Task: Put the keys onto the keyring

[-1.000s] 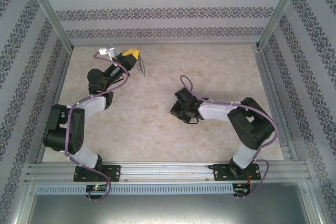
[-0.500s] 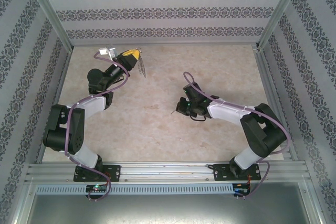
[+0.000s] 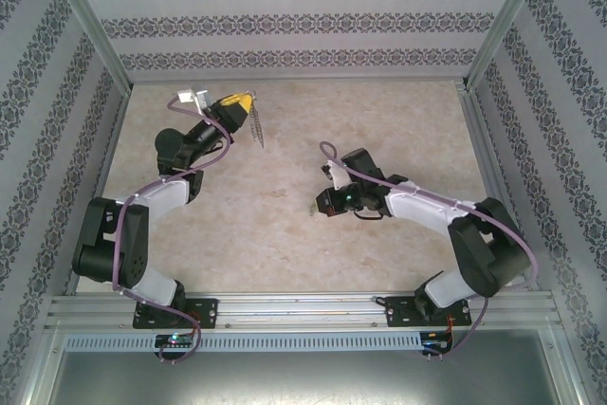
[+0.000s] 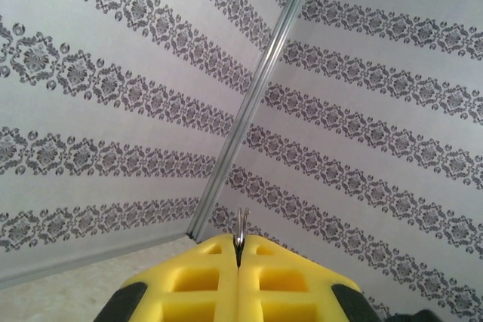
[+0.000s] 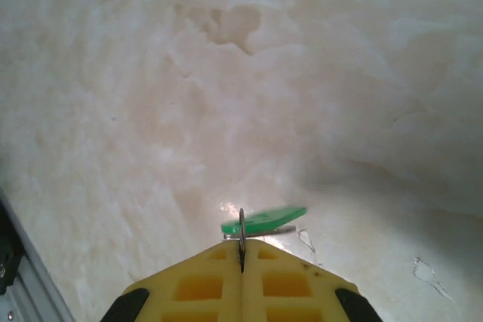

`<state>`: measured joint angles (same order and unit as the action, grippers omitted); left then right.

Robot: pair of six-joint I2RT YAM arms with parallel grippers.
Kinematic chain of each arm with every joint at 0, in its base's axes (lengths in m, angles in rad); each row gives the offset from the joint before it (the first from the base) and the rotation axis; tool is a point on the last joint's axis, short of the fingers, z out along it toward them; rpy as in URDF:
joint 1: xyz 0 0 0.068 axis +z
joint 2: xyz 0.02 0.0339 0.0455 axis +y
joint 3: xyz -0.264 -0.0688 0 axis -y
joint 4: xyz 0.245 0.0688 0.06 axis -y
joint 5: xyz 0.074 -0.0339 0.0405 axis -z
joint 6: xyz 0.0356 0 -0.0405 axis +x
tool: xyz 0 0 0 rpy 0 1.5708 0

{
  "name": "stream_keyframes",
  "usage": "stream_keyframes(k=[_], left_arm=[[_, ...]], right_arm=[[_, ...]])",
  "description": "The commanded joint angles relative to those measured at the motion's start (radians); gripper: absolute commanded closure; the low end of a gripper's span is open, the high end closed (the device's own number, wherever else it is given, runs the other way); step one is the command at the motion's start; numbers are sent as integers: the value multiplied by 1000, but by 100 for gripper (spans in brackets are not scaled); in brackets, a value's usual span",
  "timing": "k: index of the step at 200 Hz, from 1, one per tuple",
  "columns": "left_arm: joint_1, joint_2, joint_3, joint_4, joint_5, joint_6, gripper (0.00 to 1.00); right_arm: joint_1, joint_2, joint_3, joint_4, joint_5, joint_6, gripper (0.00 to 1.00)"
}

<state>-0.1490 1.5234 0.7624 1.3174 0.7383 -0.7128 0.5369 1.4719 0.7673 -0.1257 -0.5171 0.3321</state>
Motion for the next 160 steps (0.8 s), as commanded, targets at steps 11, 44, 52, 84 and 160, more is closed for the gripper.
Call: stream_keyframes(k=[11,44,52,84,160], left_arm=[[-42,-45,-22,-32,40,36,100],[-93,-70,-34,-123,68,106,100],[-103,-79,-38,-153,72,132,100],[-146,-122,-38,-297,81,254,100],[-256,-158,29,-613,44,509,100]], right_arm=[[-63,-92,-22,121,-135,-110,100],[-115,-173,-33,200,-229,-142,100],[-129,-192,-36,223,-238,-143,100],[-183,-240,-31,294,-252,-129,100],[-205,-331,-7,369,-187,-134,100]])
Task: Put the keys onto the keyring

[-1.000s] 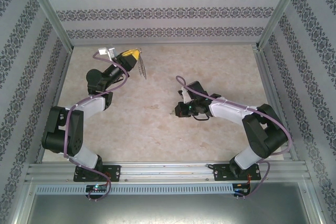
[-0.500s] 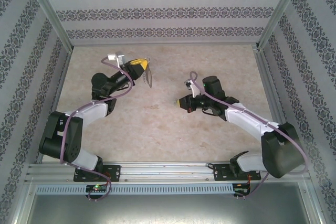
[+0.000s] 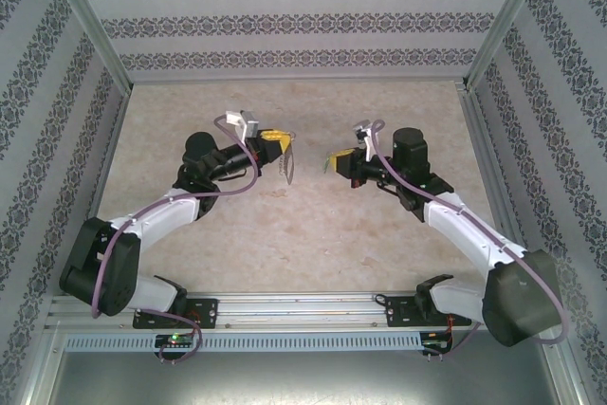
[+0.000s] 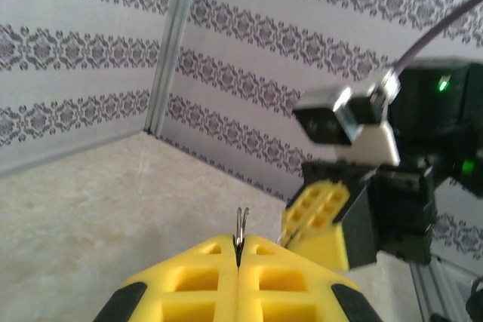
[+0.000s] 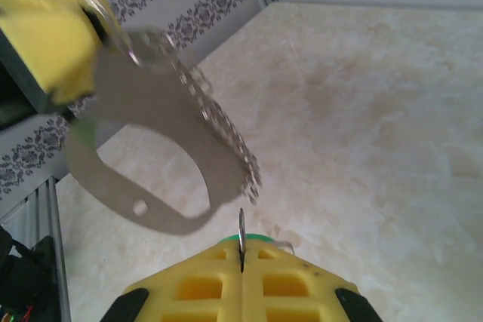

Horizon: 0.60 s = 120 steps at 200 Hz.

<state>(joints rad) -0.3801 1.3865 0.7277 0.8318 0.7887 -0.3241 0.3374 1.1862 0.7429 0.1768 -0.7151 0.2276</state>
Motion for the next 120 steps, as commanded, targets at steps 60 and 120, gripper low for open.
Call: stream_keyframes(k=[60,120], left_arm=[[-84,-6,113,-242,-36,222,100],[-145,-40,161,-414,-168,433,100]], right_arm=[[0,-45,73,55,-46,-53,100],[24,-39,96,3,-75,-99,100]])
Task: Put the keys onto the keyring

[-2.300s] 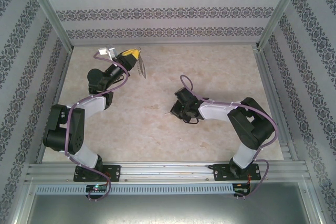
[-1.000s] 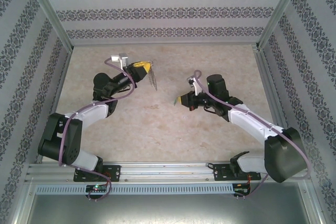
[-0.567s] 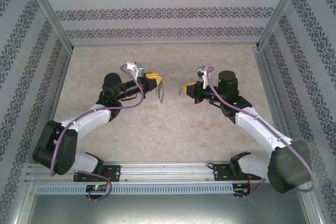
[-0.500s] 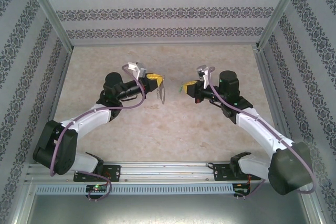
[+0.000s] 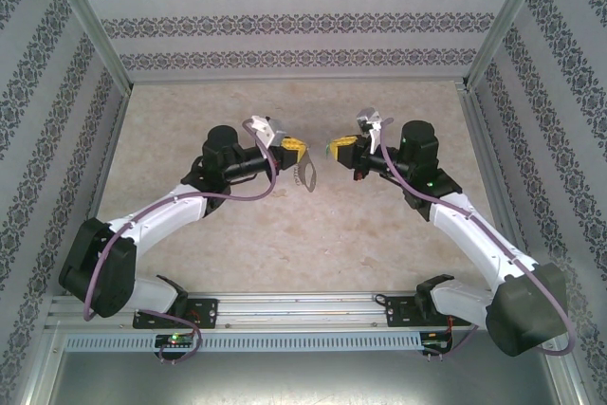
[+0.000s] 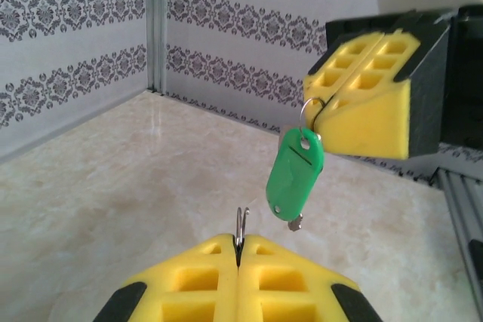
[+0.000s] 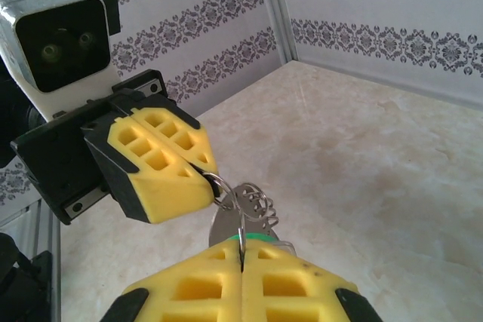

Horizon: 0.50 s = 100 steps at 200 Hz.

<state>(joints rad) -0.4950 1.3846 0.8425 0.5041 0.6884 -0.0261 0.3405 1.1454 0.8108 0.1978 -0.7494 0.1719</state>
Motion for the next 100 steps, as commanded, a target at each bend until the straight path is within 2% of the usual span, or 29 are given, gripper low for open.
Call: stream_keyframes(k=[1,58,100], left_arm=[[-31,-39,48,-88,-69,138,100],[-47,-45,60,-103,-87,168,100],[-54,-56,54,-102,-89,173,100]], right_arm=[[21,2,28,-20,-42,-44,100],[91,9,81,-168,-4,-156,100],[113,24,104,-200,32,-182,100]])
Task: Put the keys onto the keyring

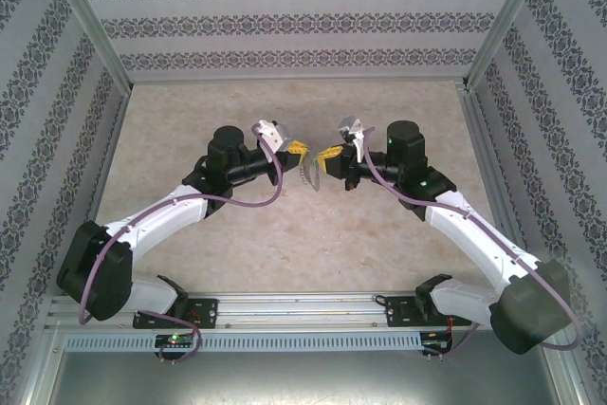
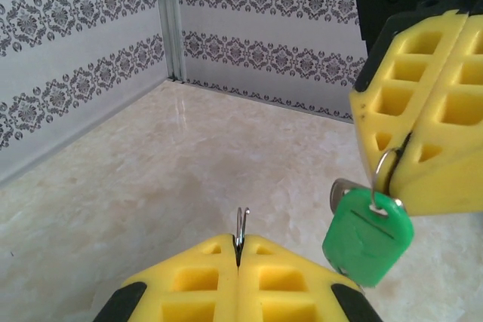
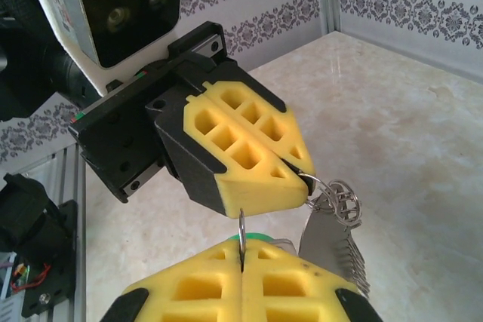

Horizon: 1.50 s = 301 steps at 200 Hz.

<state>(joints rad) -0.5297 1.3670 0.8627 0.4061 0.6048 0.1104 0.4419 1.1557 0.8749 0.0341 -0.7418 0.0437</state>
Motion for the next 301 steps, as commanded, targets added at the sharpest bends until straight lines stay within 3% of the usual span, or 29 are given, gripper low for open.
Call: stream_keyframes(k=[1,187,301], left_arm=[[-19,-39,34,-3,-4,37,100],[-40,-58,22,-12,1,44,100],[-44,-75,16,2,1,42,100]], right_arm=[[11,14,41,-38,26,-54,100],[37,73,115,-63,93,-97,100],[-14,108,100,-42,98,-75,100]])
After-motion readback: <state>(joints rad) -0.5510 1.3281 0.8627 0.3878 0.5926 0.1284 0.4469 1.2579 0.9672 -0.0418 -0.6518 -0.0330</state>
